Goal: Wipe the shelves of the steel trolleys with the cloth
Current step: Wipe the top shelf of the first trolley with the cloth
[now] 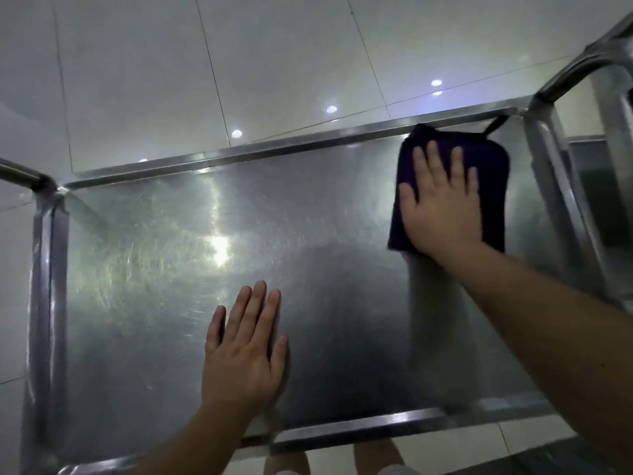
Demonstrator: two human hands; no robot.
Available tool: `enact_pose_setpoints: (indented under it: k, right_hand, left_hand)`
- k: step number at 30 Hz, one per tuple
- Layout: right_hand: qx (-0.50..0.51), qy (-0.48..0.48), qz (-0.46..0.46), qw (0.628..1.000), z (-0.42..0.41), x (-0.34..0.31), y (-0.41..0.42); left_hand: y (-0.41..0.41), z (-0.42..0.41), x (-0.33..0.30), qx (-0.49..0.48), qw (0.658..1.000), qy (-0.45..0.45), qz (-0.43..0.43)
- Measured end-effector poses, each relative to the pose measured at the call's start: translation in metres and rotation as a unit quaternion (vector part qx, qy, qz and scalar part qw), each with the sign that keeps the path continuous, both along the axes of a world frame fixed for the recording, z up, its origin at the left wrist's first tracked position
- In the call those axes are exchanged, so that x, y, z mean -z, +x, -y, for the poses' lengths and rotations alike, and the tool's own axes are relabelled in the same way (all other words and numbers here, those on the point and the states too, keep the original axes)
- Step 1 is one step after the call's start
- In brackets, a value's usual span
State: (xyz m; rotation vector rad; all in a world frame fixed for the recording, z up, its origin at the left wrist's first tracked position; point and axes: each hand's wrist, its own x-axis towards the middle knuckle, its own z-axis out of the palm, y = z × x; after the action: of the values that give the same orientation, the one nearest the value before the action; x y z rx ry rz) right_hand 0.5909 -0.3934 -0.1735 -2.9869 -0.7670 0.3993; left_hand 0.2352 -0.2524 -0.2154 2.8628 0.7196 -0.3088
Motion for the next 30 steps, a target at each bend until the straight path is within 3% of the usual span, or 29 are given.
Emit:
enact_pose_setpoints:
  k: [2,5,8,14,22,30]
  right_hand:
    - [-0.111,0.004,-0.017,0.994,-0.025,0.004,-0.038]
    - [-0.304,0.024,-0.051,0.951,-0.072,0.008,-0.074]
    - [-0.387,0.031,-0.055,0.920,-0.109,0.009,-0.075]
    - [-0.257,0.035,-0.015,0.966,-0.103,0.011,0.006]
    - [-0.056,-0.015,-0.008,0.998,0.072,-0.004,0.119]
    - [-0.088,-0.042,-0.022,0.995,0.172,-0.010,0.036]
  left_hand:
    - [0.000,0.000,0.000,0.002,1.000,-0.001,0.000]
    - [0.001,0.001,-0.002,-0.004,1.000,0.000,0.003]
    - [0.003,0.002,-0.005,-0.005,1.000,0.002,-0.002]
    - [0.002,0.002,-0.003,-0.010,1.000,0.006,0.003]
    - [0.002,0.001,-0.001,-0.005,1.000,0.020,0.007]
    - [0.006,0.007,-0.014,-0.013,1.000,0.008,0.017]
